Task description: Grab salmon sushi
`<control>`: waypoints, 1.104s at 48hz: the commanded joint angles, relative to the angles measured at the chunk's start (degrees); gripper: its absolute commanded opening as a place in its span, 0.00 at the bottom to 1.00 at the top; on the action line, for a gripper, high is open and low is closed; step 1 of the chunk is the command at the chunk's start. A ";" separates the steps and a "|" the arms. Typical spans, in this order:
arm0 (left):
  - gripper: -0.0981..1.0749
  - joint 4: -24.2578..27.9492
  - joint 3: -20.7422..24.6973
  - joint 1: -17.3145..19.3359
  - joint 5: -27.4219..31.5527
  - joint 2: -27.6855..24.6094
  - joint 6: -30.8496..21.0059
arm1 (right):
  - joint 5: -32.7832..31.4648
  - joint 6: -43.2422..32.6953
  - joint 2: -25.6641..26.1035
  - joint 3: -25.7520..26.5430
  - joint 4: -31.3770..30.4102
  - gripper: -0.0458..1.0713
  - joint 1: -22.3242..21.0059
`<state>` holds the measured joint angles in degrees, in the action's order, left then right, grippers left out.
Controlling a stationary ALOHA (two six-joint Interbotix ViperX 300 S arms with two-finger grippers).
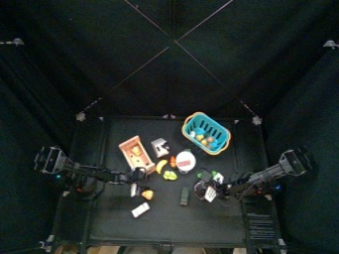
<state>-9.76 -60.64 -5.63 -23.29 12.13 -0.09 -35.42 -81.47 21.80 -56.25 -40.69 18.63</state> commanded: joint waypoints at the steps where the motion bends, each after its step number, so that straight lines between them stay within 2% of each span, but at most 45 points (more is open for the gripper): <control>1: 0.80 0.00 0.97 0.09 -0.53 0.44 0.18 | 0.00 0.00 1.23 1.85 -2.46 0.79 -2.11; 14: 0.80 -0.09 5.62 2.20 -0.35 6.24 0.09 | 0.44 0.00 2.20 5.27 -11.07 0.79 -9.67; 21: 0.80 -0.09 5.71 4.31 2.46 10.81 0.09 | 2.64 0.00 2.11 6.06 -13.89 0.79 -13.89; 30: 0.80 0.53 4.66 11.16 12.57 19.34 0.26 | 7.47 0.18 0.53 7.38 -14.15 0.79 -19.51; 37: 0.80 5.71 3.60 16.44 21.01 25.75 0.26 | 11.51 0.26 -2.20 8.17 -14.77 0.79 -23.64; 42: 0.80 9.58 1.85 19.07 21.88 28.13 0.26 | 13.36 0.26 -5.10 9.76 -14.94 0.79 -26.46; 48: 0.80 12.22 0.09 21.53 21.88 29.00 0.18 | 13.62 0.97 -8.35 14.68 -14.85 0.79 -29.00; 53: 0.80 12.30 -0.97 22.15 21.97 29.27 0.26 | 12.74 5.19 -9.23 19.16 -10.28 0.79 -30.85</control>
<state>2.37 -61.88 16.08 -1.14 41.13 0.26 -22.15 -78.22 12.22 -40.96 -53.88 -10.90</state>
